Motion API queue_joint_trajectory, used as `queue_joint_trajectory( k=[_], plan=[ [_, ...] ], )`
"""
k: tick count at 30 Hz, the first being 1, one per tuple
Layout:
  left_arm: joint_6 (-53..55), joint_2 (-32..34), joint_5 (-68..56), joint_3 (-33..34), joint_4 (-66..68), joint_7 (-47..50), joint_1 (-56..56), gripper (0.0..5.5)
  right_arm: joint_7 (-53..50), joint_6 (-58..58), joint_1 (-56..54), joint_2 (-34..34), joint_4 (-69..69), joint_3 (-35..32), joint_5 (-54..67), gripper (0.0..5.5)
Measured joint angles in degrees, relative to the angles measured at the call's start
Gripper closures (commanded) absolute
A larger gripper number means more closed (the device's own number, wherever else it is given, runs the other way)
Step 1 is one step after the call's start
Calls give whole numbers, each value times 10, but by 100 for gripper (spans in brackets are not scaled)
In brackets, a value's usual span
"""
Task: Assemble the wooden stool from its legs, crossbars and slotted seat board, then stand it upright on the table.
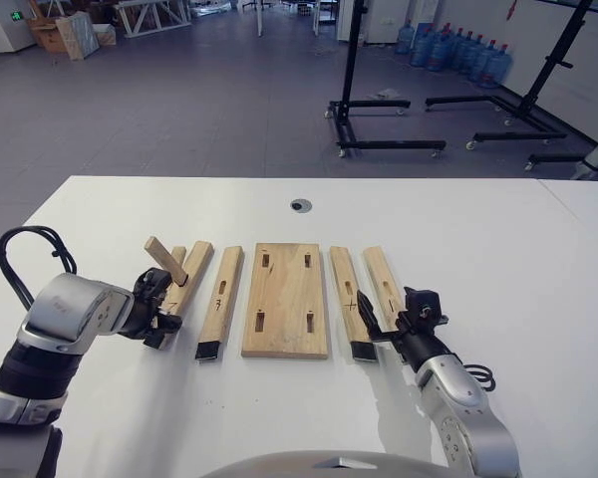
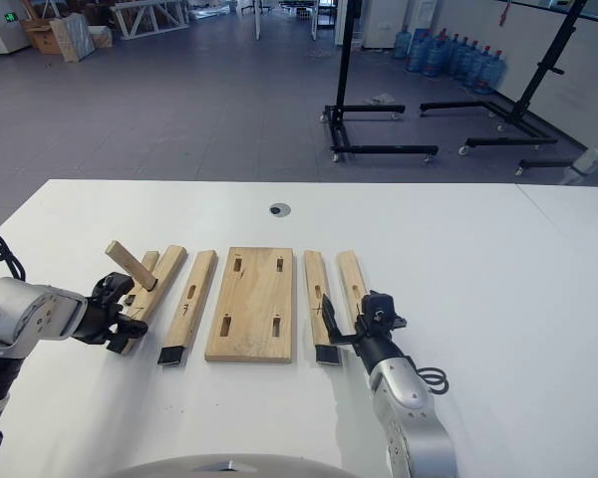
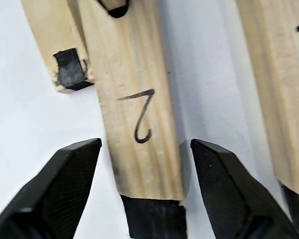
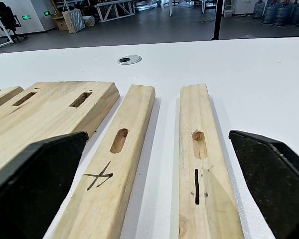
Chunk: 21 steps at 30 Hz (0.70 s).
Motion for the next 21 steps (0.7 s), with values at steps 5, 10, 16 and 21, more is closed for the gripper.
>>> queue_joint_trajectory(
  k=[5,10,16,21],
  plan=[
    [0,-5,2,16,-3,7,13,346,6,1,-4,-1,0,1,0,27],
    [0,-6,5,17,-10,8,17,346,8,2,-5,-1,0,1,0,27],
    [0,-28,4,17,-7,5,7,346,10,2,-4,-1,0,1,0,27],
    [2,-73,-11,31,14,-5,-48,346,12,3,-5,-4,0,-3,0,27]
  ],
)
